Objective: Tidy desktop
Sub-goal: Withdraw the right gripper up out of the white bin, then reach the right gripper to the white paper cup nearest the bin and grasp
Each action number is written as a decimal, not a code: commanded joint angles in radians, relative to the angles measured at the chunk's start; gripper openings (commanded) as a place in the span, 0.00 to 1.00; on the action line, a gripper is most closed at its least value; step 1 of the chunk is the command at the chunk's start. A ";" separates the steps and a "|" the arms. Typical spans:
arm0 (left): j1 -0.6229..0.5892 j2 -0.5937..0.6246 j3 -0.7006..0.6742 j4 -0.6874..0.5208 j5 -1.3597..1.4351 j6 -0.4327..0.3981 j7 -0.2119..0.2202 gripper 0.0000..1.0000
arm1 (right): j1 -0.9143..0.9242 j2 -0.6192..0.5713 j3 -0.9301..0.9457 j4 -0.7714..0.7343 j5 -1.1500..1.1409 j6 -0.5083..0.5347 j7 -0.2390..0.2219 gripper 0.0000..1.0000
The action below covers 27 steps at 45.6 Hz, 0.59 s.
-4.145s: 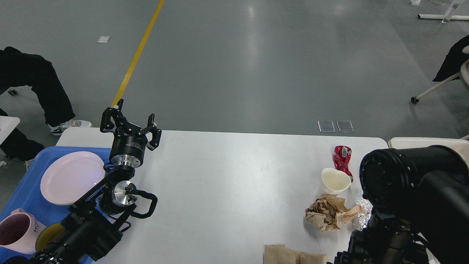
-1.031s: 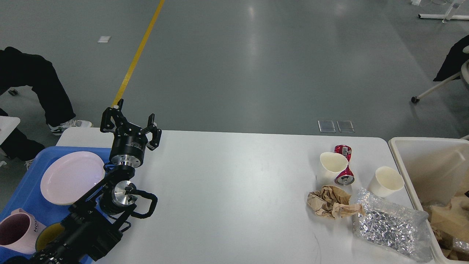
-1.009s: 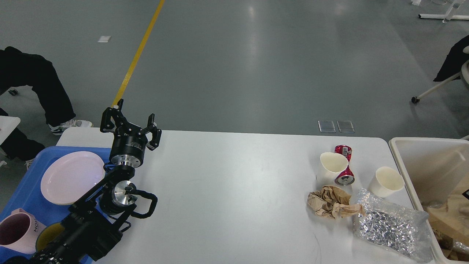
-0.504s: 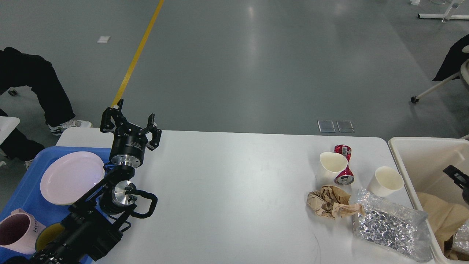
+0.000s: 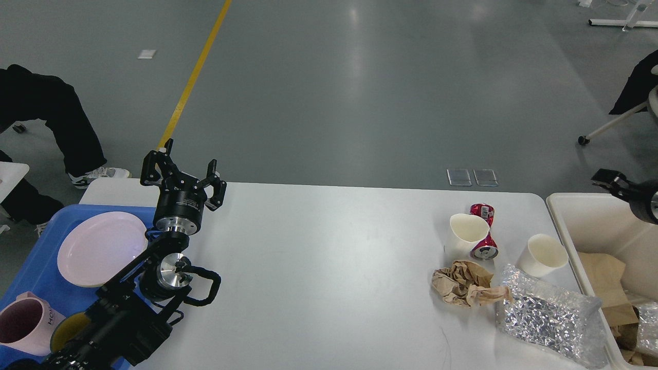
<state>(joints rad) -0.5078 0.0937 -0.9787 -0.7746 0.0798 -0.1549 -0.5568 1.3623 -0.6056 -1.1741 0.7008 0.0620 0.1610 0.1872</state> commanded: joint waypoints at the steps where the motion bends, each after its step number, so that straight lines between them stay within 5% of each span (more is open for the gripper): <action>1: 0.000 0.000 0.000 0.000 0.000 0.000 0.000 0.96 | 0.194 -0.013 0.004 0.219 -0.191 0.002 0.000 1.00; 12: 0.000 0.000 0.000 0.000 0.000 0.000 0.000 0.96 | 0.437 -0.005 0.004 0.492 -0.208 0.058 -0.002 1.00; 27: 0.000 0.000 0.000 0.000 0.000 0.000 0.000 0.96 | 0.548 -0.014 -0.010 0.803 -0.195 0.092 0.000 1.00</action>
<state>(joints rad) -0.5078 0.0936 -0.9787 -0.7746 0.0798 -0.1549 -0.5568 1.8926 -0.6174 -1.1764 1.4547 -0.1320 0.2488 0.1845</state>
